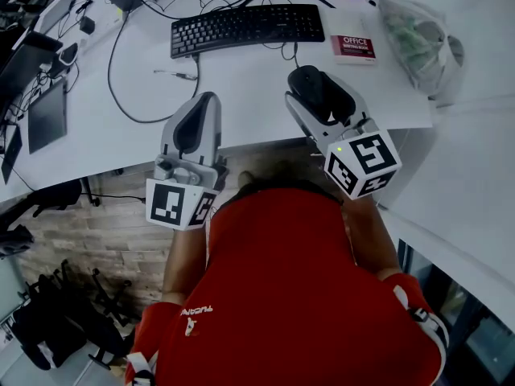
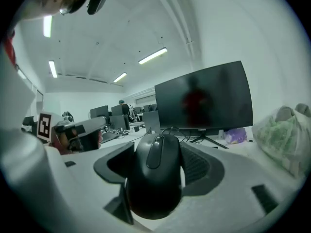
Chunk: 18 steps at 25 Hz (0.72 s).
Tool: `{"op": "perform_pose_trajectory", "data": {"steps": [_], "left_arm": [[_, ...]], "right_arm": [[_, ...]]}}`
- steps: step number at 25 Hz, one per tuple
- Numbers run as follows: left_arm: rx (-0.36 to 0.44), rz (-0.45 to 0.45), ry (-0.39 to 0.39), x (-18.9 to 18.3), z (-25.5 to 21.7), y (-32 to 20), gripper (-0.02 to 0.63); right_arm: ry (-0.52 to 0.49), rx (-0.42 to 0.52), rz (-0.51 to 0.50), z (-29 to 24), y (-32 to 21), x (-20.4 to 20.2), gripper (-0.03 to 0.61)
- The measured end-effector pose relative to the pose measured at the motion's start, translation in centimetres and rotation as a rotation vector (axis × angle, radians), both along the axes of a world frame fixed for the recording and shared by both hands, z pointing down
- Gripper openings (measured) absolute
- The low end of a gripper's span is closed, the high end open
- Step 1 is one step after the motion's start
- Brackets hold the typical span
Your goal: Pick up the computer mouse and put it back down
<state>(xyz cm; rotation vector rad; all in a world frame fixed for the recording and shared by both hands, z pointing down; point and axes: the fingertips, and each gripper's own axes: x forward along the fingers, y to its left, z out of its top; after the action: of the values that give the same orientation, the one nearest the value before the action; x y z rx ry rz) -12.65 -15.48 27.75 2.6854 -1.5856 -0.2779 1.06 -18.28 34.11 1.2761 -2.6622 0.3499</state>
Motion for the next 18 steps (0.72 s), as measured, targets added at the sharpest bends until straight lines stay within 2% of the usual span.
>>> {"op": "perform_pose_trajectory", "data": {"steps": [10, 18], "left_arm": [[0.053, -0.007, 0.003, -0.6, -3.5, 1.2, 0.011], [0.066, 0.001, 0.006, -0.3, -4.1, 1.4, 0.011]], "right_arm": [[-0.067, 0.122, -0.044, -7.0, 2.5, -0.5, 0.295], [-0.083, 0.162, -0.067, -9.0, 3.2, -1.0, 0.295]]}}
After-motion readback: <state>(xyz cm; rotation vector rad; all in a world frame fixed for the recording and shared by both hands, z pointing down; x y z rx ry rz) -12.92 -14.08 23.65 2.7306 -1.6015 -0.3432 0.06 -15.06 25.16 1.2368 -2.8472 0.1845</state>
